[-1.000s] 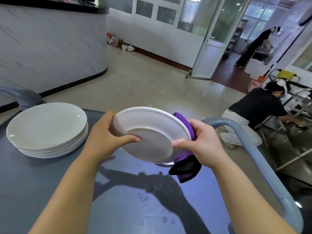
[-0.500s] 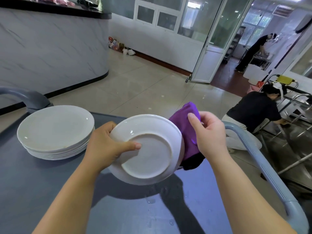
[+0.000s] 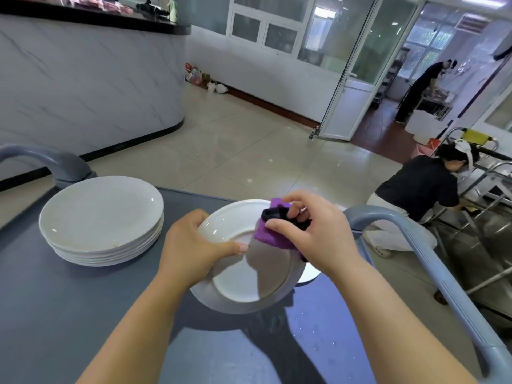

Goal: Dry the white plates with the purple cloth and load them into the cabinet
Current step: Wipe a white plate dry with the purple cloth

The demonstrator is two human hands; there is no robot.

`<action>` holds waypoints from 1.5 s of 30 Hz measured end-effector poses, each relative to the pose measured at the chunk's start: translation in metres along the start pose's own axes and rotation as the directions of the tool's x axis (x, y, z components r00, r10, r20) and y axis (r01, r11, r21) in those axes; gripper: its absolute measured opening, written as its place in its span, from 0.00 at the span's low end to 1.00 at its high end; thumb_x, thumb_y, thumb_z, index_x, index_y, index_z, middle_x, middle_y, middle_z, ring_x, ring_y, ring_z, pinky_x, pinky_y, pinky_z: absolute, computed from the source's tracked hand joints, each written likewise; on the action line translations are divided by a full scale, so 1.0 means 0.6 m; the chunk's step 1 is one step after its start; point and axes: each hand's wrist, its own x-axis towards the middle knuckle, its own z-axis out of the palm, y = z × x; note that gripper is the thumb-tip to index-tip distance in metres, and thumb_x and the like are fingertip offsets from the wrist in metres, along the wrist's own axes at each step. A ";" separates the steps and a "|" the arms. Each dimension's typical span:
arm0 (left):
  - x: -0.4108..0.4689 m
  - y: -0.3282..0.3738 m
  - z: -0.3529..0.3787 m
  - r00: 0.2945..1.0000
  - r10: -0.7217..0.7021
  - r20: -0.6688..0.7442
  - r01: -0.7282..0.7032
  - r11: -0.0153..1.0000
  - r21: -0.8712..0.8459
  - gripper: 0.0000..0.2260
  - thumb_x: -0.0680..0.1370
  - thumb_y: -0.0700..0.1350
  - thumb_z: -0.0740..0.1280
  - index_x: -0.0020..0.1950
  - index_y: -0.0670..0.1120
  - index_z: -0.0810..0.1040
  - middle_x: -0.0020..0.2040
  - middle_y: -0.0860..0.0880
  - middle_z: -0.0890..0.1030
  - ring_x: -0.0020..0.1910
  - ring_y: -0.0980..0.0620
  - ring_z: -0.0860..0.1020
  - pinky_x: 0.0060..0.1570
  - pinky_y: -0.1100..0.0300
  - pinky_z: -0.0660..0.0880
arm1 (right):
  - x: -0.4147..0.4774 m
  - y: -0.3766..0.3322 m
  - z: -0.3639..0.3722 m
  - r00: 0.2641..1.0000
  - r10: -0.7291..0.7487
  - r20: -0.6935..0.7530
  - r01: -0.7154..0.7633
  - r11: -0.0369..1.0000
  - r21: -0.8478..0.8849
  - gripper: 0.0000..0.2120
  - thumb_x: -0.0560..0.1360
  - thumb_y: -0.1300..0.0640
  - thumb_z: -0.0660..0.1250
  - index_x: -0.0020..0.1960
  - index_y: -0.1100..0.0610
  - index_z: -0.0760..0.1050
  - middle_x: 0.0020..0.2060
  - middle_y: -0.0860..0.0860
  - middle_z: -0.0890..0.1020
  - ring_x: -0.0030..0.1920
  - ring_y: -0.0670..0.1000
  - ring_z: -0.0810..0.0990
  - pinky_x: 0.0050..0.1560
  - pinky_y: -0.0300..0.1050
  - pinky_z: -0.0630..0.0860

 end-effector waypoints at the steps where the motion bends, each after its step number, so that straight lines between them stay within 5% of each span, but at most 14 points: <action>1: 0.000 0.004 0.002 1.000 0.007 0.008 -0.007 1.000 0.007 0.27 0.51 0.54 0.81 0.36 0.43 0.71 0.31 0.52 0.73 0.30 0.53 0.70 0.30 0.59 0.64 | 0.005 0.001 -0.003 0.999 0.027 0.025 -0.026 0.998 -0.058 0.18 0.67 0.40 0.74 0.52 0.46 0.77 0.40 0.41 0.74 0.41 0.43 0.72 0.44 0.41 0.69; 7: -0.002 0.014 0.009 1.000 0.005 0.008 -0.005 1.000 0.000 0.25 0.53 0.51 0.84 0.36 0.44 0.71 0.31 0.53 0.74 0.30 0.55 0.71 0.29 0.61 0.64 | 0.013 0.013 -0.004 0.955 0.218 0.201 -0.209 0.976 -0.066 0.27 0.65 0.30 0.64 0.60 0.40 0.71 0.53 0.43 0.68 0.59 0.47 0.67 0.57 0.45 0.68; 11: -0.003 0.013 0.019 1.000 -0.026 -0.017 0.025 0.998 -0.065 0.24 0.55 0.47 0.85 0.34 0.45 0.70 0.30 0.54 0.73 0.25 0.61 0.71 0.26 0.67 0.64 | -0.010 0.011 0.035 0.979 0.202 -0.020 -0.203 0.972 -0.119 0.34 0.64 0.26 0.54 0.62 0.44 0.70 0.52 0.44 0.75 0.53 0.50 0.74 0.49 0.46 0.71; 14: -0.006 0.004 0.029 0.996 -0.075 -0.057 0.066 0.985 -0.160 0.26 0.50 0.52 0.82 0.35 0.43 0.71 0.32 0.51 0.76 0.30 0.56 0.73 0.31 0.61 0.68 | -0.007 0.011 0.040 0.972 0.211 -0.103 -0.222 0.970 -0.101 0.35 0.63 0.25 0.52 0.63 0.43 0.70 0.51 0.43 0.75 0.50 0.48 0.73 0.48 0.45 0.70; 17: -0.006 0.004 0.041 0.981 -0.165 -0.104 0.121 0.933 -0.338 0.26 0.51 0.50 0.83 0.40 0.43 0.75 0.37 0.47 0.81 0.35 0.49 0.79 0.35 0.52 0.78 | -0.013 0.027 0.037 0.899 0.417 -0.134 -0.399 0.906 0.138 0.30 0.64 0.26 0.54 0.57 0.43 0.70 0.48 0.42 0.76 0.49 0.46 0.74 0.50 0.47 0.72; 21: 0.002 0.015 0.052 0.969 -0.235 -0.074 0.145 0.788 -0.598 0.29 0.50 0.45 0.83 0.49 0.45 0.80 0.45 0.45 0.85 0.46 0.43 0.84 0.49 0.46 0.81 | -0.042 0.026 0.062 0.712 0.699 -0.065 -0.544 0.607 0.580 0.19 0.74 0.36 0.61 0.52 0.50 0.71 0.43 0.44 0.78 0.46 0.48 0.77 0.43 0.43 0.71; 24: -0.001 0.015 0.053 0.979 -0.203 0.011 0.169 0.783 -0.598 0.29 0.54 0.47 0.81 0.53 0.44 0.81 0.48 0.45 0.85 0.48 0.44 0.84 0.49 0.49 0.80 | -0.031 0.031 0.045 0.712 0.700 -0.062 -0.522 0.586 0.620 0.19 0.73 0.39 0.65 0.49 0.55 0.73 0.38 0.45 0.77 0.39 0.47 0.76 0.38 0.41 0.68; 28: -0.002 0.017 0.031 0.985 -0.140 0.102 0.173 0.835 -0.522 0.27 0.53 0.47 0.81 0.49 0.45 0.79 0.43 0.48 0.85 0.43 0.46 0.84 0.41 0.54 0.80 | -0.001 0.040 -0.006 0.805 0.593 0.027 -0.531 0.699 0.480 0.18 0.69 0.38 0.70 0.43 0.53 0.75 0.33 0.45 0.78 0.34 0.46 0.76 0.37 0.41 0.69; 32: -0.008 0.027 0.024 0.992 -0.119 -0.042 0.084 0.872 -0.482 0.20 0.55 0.46 0.80 0.44 0.48 0.78 0.41 0.49 0.84 0.42 0.44 0.83 0.42 0.46 0.82 | 0.009 0.019 -0.017 0.833 0.552 0.033 -0.512 0.747 0.423 0.16 0.69 0.39 0.71 0.41 0.51 0.74 0.32 0.43 0.78 0.32 0.43 0.75 0.36 0.39 0.68; 34: -0.014 0.030 0.026 0.988 -0.113 -0.107 0.044 0.864 -0.502 0.21 0.54 0.49 0.81 0.42 0.50 0.78 0.42 0.49 0.84 0.43 0.45 0.83 0.44 0.45 0.81 | 0.003 0.015 -0.003 0.799 0.601 -0.027 -0.505 0.694 0.513 0.19 0.70 0.37 0.69 0.42 0.53 0.75 0.33 0.45 0.78 0.35 0.47 0.75 0.38 0.42 0.69; 39: -0.028 0.028 0.050 0.960 -0.203 -0.191 0.042 0.783 -0.620 0.20 0.61 0.46 0.81 0.47 0.51 0.77 0.47 0.50 0.84 0.48 0.48 0.83 0.48 0.46 0.81 | -0.044 -0.015 0.066 0.572 0.819 -0.048 -0.537 0.419 0.732 0.23 0.71 0.32 0.64 0.39 0.54 0.69 0.31 0.46 0.72 0.34 0.50 0.72 0.36 0.45 0.68; 41: -0.033 0.028 0.057 0.960 -0.211 -0.183 0.042 0.756 -0.653 0.19 0.63 0.44 0.81 0.48 0.51 0.77 0.47 0.50 0.84 0.48 0.48 0.83 0.46 0.51 0.80 | -0.052 -0.020 0.077 0.575 0.817 -0.040 -0.503 0.391 0.770 0.22 0.72 0.35 0.65 0.38 0.54 0.68 0.31 0.48 0.70 0.33 0.50 0.70 0.36 0.44 0.67; 45: -0.023 0.028 0.036 0.994 -0.113 -0.006 0.082 0.761 -0.643 0.24 0.60 0.41 0.81 0.53 0.48 0.79 0.48 0.49 0.85 0.46 0.51 0.84 0.43 0.59 0.79 | -0.021 -0.001 0.028 0.667 0.744 -0.041 -0.528 0.510 0.679 0.21 0.71 0.37 0.68 0.39 0.55 0.72 0.30 0.47 0.73 0.32 0.49 0.71 0.35 0.42 0.68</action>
